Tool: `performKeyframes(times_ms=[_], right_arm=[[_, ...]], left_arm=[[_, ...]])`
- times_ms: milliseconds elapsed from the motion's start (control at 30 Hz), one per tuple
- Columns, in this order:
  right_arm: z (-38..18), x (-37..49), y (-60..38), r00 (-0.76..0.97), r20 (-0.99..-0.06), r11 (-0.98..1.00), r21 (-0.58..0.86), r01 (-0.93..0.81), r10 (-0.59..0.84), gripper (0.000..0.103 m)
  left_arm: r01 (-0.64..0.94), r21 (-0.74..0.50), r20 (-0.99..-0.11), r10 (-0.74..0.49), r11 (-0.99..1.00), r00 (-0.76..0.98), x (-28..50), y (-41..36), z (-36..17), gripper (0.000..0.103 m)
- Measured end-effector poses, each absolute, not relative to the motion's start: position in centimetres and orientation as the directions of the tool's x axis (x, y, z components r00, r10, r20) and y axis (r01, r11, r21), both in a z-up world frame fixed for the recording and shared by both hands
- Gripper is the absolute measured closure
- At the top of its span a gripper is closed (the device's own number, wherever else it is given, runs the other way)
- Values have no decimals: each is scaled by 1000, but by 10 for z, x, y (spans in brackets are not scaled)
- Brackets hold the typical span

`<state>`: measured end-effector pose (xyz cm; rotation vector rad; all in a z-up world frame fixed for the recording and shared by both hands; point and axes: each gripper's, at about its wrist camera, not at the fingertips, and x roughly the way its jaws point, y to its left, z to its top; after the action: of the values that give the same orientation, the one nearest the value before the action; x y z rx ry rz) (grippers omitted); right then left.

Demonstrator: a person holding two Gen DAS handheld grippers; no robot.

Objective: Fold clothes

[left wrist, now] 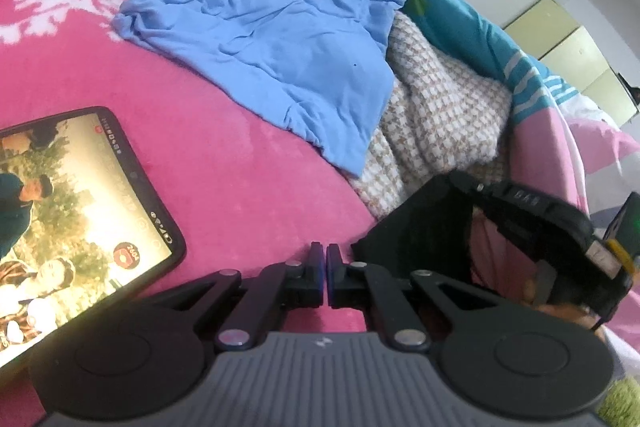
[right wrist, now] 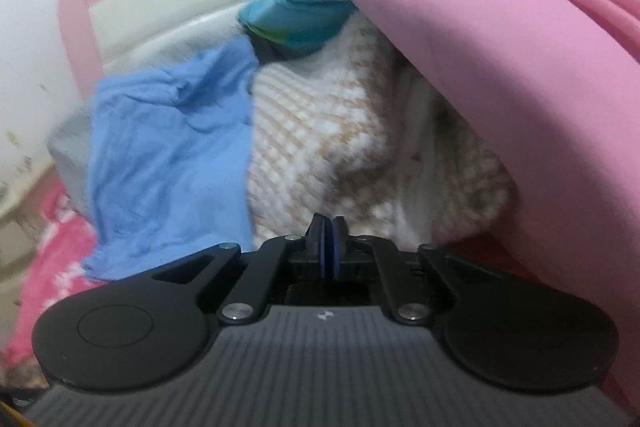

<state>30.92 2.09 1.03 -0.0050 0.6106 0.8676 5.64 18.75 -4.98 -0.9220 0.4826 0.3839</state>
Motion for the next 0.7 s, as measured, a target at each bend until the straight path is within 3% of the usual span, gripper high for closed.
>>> performKeyframes(times_ms=[67,300,400,500,567,633,700], right_arm=[[9,309,27,518,-537,691,181,-700,666,94],[19,311,24,612,-550,773,100,-626,568,49],[30,306,10,612,-544,778,130,-615,574,48],[42,291,-8,619,-545,788,139,-599,566,48],[49,277,-21,630,-545,800,135,-585,553,48],[57,264,-34,641,-546,811,131,-571,540,47],[64,250,-47,652,-546,821,127,-556,526,47]], left_arm=[[-512,-663,-549,110,546,828,56,188,-50,100],[-504,-661,-544,109,555,832,57,186,-48,94],[-494,-660,-539,101,566,836,58,185,-46,92],[-472,-660,-529,85,584,845,61,185,-43,82],[-454,-655,-525,67,604,848,65,184,-41,68],[-434,-638,-528,48,636,848,72,182,-39,62],[-426,-618,-535,45,661,844,77,180,-39,63]])
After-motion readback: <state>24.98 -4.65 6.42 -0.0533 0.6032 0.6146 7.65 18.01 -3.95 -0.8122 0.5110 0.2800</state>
